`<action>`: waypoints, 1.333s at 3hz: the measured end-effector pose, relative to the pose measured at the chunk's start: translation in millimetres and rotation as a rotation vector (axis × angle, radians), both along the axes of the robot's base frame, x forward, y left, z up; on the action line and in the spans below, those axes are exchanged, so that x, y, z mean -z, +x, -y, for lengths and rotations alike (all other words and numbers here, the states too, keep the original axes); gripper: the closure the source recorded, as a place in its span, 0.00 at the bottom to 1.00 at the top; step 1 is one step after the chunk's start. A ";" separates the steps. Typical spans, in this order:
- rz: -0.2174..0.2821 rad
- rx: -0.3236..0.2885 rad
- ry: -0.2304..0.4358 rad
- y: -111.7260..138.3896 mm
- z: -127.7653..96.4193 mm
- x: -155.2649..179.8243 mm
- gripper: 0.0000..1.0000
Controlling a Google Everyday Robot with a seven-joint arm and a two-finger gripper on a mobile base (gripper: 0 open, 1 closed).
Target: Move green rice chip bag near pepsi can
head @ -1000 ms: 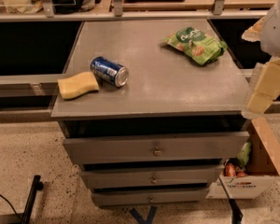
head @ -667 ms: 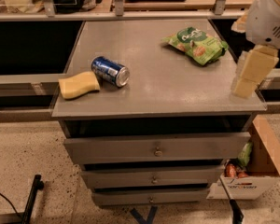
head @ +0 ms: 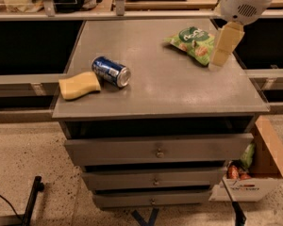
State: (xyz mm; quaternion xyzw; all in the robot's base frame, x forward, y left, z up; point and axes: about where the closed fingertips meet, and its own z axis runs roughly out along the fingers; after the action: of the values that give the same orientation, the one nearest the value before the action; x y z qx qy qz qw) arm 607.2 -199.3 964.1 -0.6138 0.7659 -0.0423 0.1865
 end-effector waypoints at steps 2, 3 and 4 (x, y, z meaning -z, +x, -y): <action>0.072 0.137 0.125 123.8 -0.5 24.3 0.00; 0.070 0.136 0.124 123.5 -0.8 25.0 0.00; 0.037 0.159 0.160 129.8 -1.6 42.0 0.00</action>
Offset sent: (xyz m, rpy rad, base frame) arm 0.1913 -0.0161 -0.0201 0.2200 -0.1151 -0.2480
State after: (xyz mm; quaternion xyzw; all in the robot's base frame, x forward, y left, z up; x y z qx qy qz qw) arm 737.0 -197.6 922.1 -0.5336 0.8095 -0.0069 0.2450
